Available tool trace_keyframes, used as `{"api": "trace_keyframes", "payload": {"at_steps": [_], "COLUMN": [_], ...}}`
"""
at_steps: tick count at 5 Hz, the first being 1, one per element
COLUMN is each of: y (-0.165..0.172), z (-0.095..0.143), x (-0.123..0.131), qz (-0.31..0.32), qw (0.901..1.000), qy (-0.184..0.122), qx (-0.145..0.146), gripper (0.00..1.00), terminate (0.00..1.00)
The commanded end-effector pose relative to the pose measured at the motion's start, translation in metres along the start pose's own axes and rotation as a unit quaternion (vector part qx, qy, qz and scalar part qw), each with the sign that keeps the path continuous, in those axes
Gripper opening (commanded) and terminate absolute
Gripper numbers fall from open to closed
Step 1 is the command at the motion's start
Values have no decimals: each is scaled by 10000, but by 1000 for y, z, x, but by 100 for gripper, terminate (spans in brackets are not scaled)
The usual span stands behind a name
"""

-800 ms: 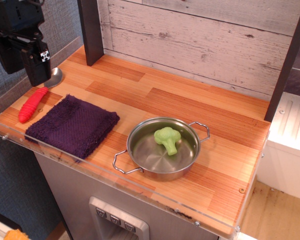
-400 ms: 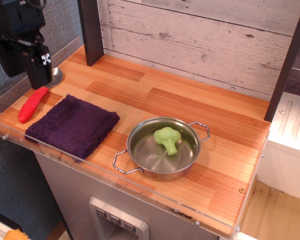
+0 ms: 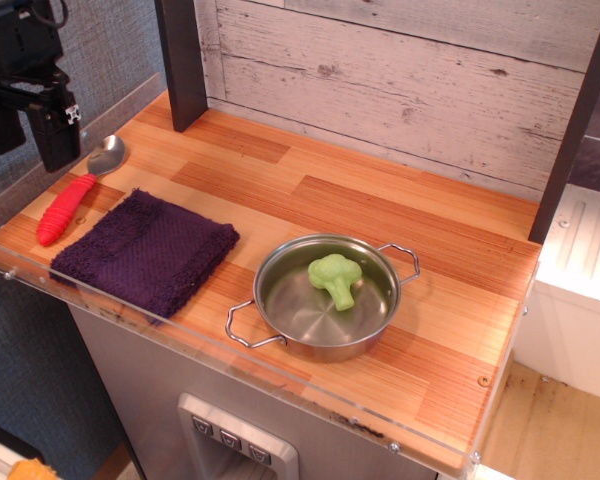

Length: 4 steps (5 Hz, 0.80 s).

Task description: PICK UP THE SPOON AND PUT ANOTHER SIDE OF THE TABLE

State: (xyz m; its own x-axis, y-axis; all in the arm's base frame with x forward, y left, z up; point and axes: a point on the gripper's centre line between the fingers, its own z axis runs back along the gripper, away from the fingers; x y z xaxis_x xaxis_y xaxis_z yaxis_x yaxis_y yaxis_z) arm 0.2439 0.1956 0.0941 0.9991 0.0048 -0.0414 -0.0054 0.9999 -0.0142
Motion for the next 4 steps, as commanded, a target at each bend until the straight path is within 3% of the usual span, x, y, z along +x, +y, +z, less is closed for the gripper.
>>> {"api": "trace_keyframes", "payload": {"at_steps": [1, 4], "y": [38, 37], "z": [-24, -44], "x": [12, 20], "qz": [340, 276], "qw": [9972, 9960], "qy": [-354, -608], "qx": [570, 586], "gripper": [100, 100], "terminate": [0, 0]}}
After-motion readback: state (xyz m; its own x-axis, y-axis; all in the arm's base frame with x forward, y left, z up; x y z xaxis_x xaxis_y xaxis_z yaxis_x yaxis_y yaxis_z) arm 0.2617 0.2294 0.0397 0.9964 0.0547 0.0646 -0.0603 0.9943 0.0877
